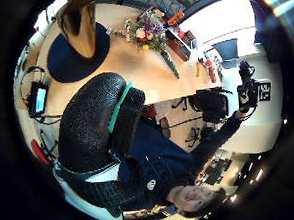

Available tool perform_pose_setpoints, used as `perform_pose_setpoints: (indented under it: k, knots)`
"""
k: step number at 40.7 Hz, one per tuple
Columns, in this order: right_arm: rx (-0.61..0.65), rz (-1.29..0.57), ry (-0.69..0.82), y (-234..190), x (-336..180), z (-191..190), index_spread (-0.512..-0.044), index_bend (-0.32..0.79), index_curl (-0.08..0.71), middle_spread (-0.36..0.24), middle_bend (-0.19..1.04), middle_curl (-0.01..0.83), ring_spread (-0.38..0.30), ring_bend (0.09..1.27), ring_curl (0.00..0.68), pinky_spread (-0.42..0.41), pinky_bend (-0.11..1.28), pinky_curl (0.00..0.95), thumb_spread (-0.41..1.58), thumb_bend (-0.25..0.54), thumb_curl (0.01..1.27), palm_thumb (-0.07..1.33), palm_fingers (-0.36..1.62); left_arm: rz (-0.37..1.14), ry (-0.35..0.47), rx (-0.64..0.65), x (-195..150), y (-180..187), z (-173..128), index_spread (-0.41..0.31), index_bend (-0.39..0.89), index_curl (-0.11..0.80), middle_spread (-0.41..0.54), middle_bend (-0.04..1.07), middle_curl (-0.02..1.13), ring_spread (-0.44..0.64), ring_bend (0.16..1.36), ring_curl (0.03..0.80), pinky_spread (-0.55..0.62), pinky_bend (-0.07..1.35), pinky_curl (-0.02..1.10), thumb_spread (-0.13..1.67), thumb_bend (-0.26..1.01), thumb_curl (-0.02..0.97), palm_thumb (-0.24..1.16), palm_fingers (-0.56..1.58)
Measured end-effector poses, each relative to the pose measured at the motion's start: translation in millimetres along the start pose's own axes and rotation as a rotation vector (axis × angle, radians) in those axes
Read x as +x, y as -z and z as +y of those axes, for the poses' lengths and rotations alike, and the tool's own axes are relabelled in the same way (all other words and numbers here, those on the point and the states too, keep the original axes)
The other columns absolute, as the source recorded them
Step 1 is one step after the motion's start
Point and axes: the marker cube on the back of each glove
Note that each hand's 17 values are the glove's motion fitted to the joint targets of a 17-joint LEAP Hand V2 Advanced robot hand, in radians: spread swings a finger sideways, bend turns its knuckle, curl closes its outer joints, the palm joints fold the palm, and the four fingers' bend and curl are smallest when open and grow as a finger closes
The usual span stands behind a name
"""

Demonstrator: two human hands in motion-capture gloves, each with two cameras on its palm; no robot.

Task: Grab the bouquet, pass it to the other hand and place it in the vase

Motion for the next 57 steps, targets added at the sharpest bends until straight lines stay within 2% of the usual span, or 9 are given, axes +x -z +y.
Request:
perform_pose_setpoints:
  k: [9,18,23,28,38,42,47,51,57]
  knots:
    - [0.011,0.021,-0.038,-2,-16,-18,-0.335,0.11,0.157,0.011,0.25,0.319,0.069,0.50,0.273,0.180,0.51,0.326,1.10,-0.017,0.22,0.20,0.15,-0.039,0.002,0.046,10,0,-7,-0.005,0.15,0.268,0.245,0.17,0.26,0.25,0.64,0.287,0.37,0.41,0.30,1.18,-0.02,0.225,0.17,0.18]
    - [-0.005,-0.011,-0.099,13,-19,-31,-0.334,0.05,0.128,0.012,0.22,0.326,0.067,0.55,0.287,0.229,0.66,0.362,1.06,-0.021,0.25,0.22,0.24,-0.090,0.003,0.097,16,1,-7,-0.003,0.16,0.285,0.253,0.17,0.26,0.27,0.65,0.290,0.38,0.42,0.32,1.19,-0.02,0.235,0.16,0.17]
    - [-0.061,-0.025,-0.138,18,-19,-34,-0.310,0.06,0.115,0.003,0.23,0.337,0.056,0.58,0.305,0.238,0.70,0.377,1.04,-0.024,0.26,0.23,0.27,-0.085,0.000,0.093,18,1,-7,-0.002,0.16,0.292,0.260,0.16,0.27,0.27,0.65,0.292,0.38,0.42,0.32,1.19,-0.02,0.240,0.16,0.17]
    - [-0.142,-0.029,-0.207,9,-6,-43,-0.332,0.00,0.076,-0.020,0.31,0.369,0.002,0.65,0.328,0.221,0.73,0.379,1.04,0.000,0.28,0.29,0.36,-0.120,-0.001,0.124,18,-2,-8,-0.002,0.15,0.297,0.265,0.17,0.27,0.27,0.66,0.294,0.39,0.43,0.33,1.19,-0.02,0.244,0.16,0.16]
    - [-0.205,-0.151,-0.238,-29,4,-73,-0.330,0.02,0.038,-0.031,0.35,0.397,-0.038,0.71,0.359,0.210,0.79,0.396,1.04,-0.022,0.29,0.32,0.34,-0.137,-0.051,0.172,25,-16,-17,-0.001,0.15,0.304,0.269,0.17,0.27,0.27,0.66,0.297,0.39,0.43,0.33,1.20,-0.02,0.252,0.18,0.16]
    - [-0.305,-0.173,-0.241,-55,1,-86,-0.332,0.04,0.037,-0.035,0.37,0.405,-0.044,0.70,0.360,0.207,0.79,0.390,1.04,-0.018,0.30,0.33,0.34,-0.143,-0.070,0.188,30,-19,-19,-0.001,0.15,0.307,0.270,0.17,0.27,0.28,0.66,0.296,0.39,0.44,0.34,1.20,-0.02,0.253,0.18,0.15]
    - [-0.638,-0.220,-0.397,-73,-11,-67,-0.260,0.06,0.046,-0.019,0.34,0.400,-0.039,0.71,0.364,0.205,0.81,0.391,1.05,-0.019,0.30,0.35,0.33,-0.167,-0.079,0.205,37,-22,-17,-0.001,0.15,0.309,0.270,0.17,0.28,0.28,0.66,0.295,0.39,0.45,0.34,1.20,-0.02,0.255,0.18,0.16]
    - [-0.582,-0.302,-0.352,-113,-5,-97,-0.207,0.05,0.045,-0.004,0.30,0.393,-0.022,0.73,0.369,0.182,0.85,0.395,1.06,-0.017,0.30,0.36,0.34,-0.161,-0.084,0.217,41,-22,-15,-0.001,0.15,0.310,0.271,0.17,0.28,0.28,0.66,0.297,0.39,0.45,0.34,1.20,-0.02,0.256,0.18,0.16]
    - [-0.678,-0.360,-0.458,-164,-1,-116,-0.174,0.05,0.048,0.009,0.28,0.398,-0.016,0.75,0.372,0.162,0.86,0.392,1.07,-0.019,0.31,0.38,0.35,-0.143,-0.091,0.202,40,-27,-12,-0.001,0.15,0.312,0.271,0.17,0.28,0.28,0.66,0.298,0.39,0.46,0.34,1.20,-0.02,0.257,0.18,0.15]
